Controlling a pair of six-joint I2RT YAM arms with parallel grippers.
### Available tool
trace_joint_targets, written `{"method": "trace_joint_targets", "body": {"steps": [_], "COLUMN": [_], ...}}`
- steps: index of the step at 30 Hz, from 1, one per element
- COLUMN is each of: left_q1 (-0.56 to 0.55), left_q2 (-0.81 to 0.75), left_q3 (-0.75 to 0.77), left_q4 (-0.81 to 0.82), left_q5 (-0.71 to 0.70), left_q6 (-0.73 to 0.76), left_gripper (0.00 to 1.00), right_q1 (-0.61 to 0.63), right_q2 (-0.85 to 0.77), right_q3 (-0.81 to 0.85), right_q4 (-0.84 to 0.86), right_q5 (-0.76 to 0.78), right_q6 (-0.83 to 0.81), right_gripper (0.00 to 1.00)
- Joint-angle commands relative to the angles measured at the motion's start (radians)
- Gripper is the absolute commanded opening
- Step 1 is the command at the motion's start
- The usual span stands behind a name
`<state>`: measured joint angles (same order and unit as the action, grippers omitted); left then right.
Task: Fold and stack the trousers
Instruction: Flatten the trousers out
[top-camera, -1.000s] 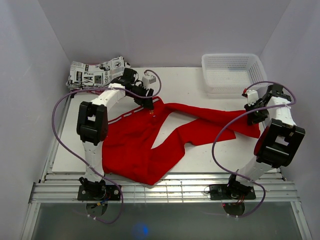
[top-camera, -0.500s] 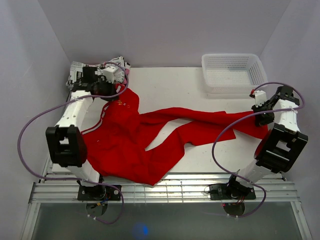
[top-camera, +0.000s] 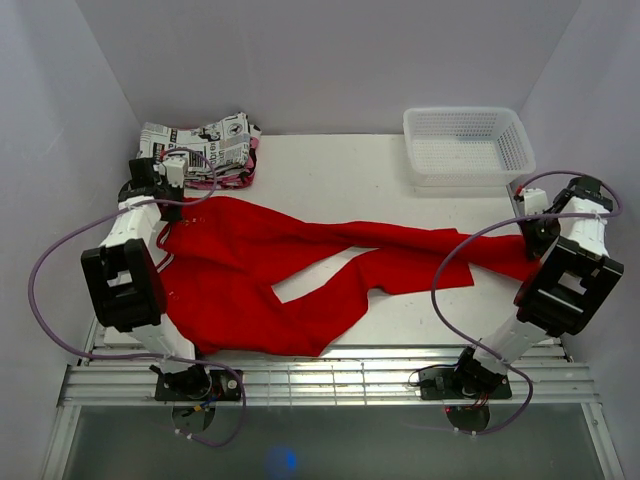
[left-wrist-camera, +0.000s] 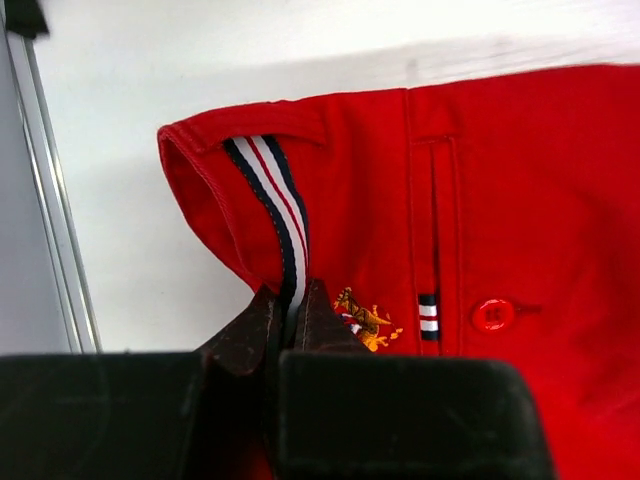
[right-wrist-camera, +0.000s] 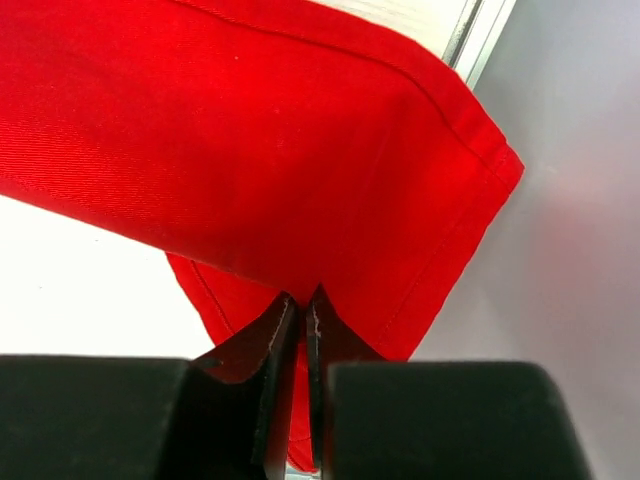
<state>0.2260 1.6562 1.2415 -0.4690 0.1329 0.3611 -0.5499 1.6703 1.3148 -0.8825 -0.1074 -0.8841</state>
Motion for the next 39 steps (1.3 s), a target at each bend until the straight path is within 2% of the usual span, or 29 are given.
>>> {"method": "trace_joint_targets", "body": {"steps": [1, 2, 3, 4, 5, 8, 11, 12, 13, 15, 17, 21, 22, 24, 26, 30, 32, 37, 39], "left_q1": [0.038, 0.038, 0.039, 0.038, 0.038, 0.039, 0.039, 0.041, 0.039, 0.039, 0.039, 0.039, 0.041, 0.039, 0.039, 0.041, 0.039, 0.041, 0.041], "left_q2": [0.068, 0.089, 0.123, 0.134, 0.145, 0.163, 0.156, 0.151, 0.145, 0.125, 0.106, 0.07, 0.062, 0.037, 0.022, -0.025, -0.049, -0.07, -0.073], "left_q3": [0.075, 0.09, 0.119, 0.134, 0.15, 0.193, 0.208, 0.211, 0.211, 0.213, 0.22, 0.227, 0.227, 0.228, 0.23, 0.199, 0.173, 0.142, 0.133], "left_q4": [0.058, 0.044, 0.032, 0.009, -0.006, -0.048, -0.062, -0.068, -0.072, -0.088, -0.123, -0.197, -0.216, -0.238, -0.269, -0.287, -0.296, -0.301, -0.301], "left_q5": [-0.153, -0.148, -0.141, -0.136, -0.134, -0.072, -0.069, -0.062, -0.059, -0.021, 0.029, 0.148, 0.166, 0.213, 0.234, 0.252, 0.251, 0.241, 0.246], "left_q6": [0.03, 0.032, 0.032, 0.027, 0.027, 0.007, -0.017, -0.02, -0.022, -0.018, -0.016, -0.016, -0.011, -0.011, -0.011, -0.001, 0.01, 0.003, -0.004], "left_gripper": [0.0, 0.0, 0.0, 0.07, 0.12, 0.32, 0.47, 0.5, 0.52, 0.58, 0.59, 0.65, 0.66, 0.68, 0.7, 0.71, 0.71, 0.71, 0.71], "right_q1": [-0.013, -0.013, -0.013, -0.013, -0.013, -0.013, -0.013, -0.013, -0.013, -0.013, -0.015, -0.013, -0.013, -0.013, -0.013, -0.013, -0.007, 0.011, 0.025], "right_q2": [0.043, 0.054, 0.071, 0.075, 0.077, 0.039, -0.036, -0.082, -0.105, -0.194, -0.268, -0.49, -0.513, -0.543, -0.526, -0.463, -0.422, -0.29, -0.232], "right_q3": [0.096, 0.116, 0.164, 0.187, 0.204, 0.225, 0.181, 0.158, 0.105, 0.028, -0.131, -0.446, -0.5, -0.621, -0.664, -0.701, -0.695, -0.707, -0.677], "right_q4": [-0.025, -0.045, -0.09, -0.116, -0.136, -0.196, -0.22, -0.219, -0.22, -0.202, -0.106, 0.152, 0.193, 0.32, 0.385, 0.577, 0.597, 0.715, 0.674], "right_q5": [0.045, 0.014, -0.001, -0.018, -0.043, -0.098, -0.147, -0.153, -0.164, -0.181, -0.186, -0.157, -0.147, -0.112, -0.098, -0.129, -0.126, -0.095, -0.089], "right_q6": [-0.003, 0.008, 0.014, 0.014, 0.011, -0.047, -0.138, -0.169, -0.208, -0.333, -0.41, -0.585, -0.66, -0.697, -0.724, -0.696, -0.711, -0.727, -0.727], "right_gripper": [0.18, 0.31, 0.4, 0.48, 0.6, 0.76, 0.77, 0.75, 0.72, 0.61, 0.54, 0.55, 0.55, 0.58, 0.64, 0.68, 0.68, 0.65, 0.53]}}
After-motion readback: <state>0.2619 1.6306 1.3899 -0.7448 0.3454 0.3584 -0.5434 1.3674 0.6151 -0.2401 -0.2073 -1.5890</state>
